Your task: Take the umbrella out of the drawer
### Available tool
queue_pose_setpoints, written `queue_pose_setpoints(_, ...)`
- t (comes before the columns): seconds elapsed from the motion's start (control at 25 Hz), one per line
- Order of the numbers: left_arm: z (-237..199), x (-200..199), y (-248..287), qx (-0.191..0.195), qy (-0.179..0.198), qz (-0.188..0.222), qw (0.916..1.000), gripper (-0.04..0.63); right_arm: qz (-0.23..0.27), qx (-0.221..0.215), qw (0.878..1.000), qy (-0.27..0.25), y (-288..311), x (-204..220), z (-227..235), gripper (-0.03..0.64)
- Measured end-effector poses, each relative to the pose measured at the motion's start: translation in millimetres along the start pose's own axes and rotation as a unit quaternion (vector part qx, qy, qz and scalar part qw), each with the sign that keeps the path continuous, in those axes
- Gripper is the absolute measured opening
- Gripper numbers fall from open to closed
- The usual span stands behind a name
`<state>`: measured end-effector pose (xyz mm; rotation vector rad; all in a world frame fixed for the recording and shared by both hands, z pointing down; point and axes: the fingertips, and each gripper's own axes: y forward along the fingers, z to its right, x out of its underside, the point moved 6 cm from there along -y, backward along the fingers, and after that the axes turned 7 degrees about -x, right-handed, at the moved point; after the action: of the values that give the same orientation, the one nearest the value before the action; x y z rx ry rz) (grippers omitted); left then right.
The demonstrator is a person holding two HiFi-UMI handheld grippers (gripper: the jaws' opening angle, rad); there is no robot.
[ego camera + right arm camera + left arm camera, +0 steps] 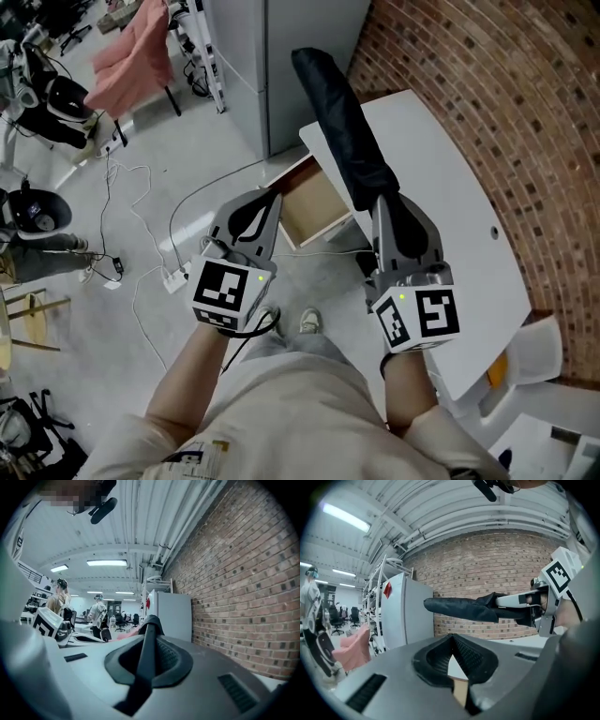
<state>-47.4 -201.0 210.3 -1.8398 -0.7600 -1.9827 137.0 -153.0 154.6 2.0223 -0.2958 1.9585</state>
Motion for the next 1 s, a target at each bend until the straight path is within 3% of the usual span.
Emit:
queue_pose_setpoints(0.28, 2.7, -51.0, -15.6, 0.01, 0.009, 0.057, 0.9983, 0.008, 0.042, -0.01, 0.999, 0.005, -16.4, -40.7, 1.2, 0.02)
queue_pose_setpoints(0.48, 4.3, -60.4, -24.9, 0.006, 0.026, 0.071, 0.9971, 0.007, 0.057, -0.008, 0.998, 0.002, -34.1, -55.7, -2.2, 0.02)
queue_pose_setpoints(0.68, 11.7, -54.0, -30.1, 0.0, 0.043, 0.066, 0.9969, 0.008, 0.063, -0.016, 0.998, 0.002, -50.3, -59.9, -2.9, 0.02)
queue_pose_setpoints(1.0, 22.5, -49.7, -39.4, 0.01, 0.04, 0.052, 0.9978, 0.008, 0.04, -0.025, 0.999, 0.001, -56.9, -47.2, -1.7, 0.02)
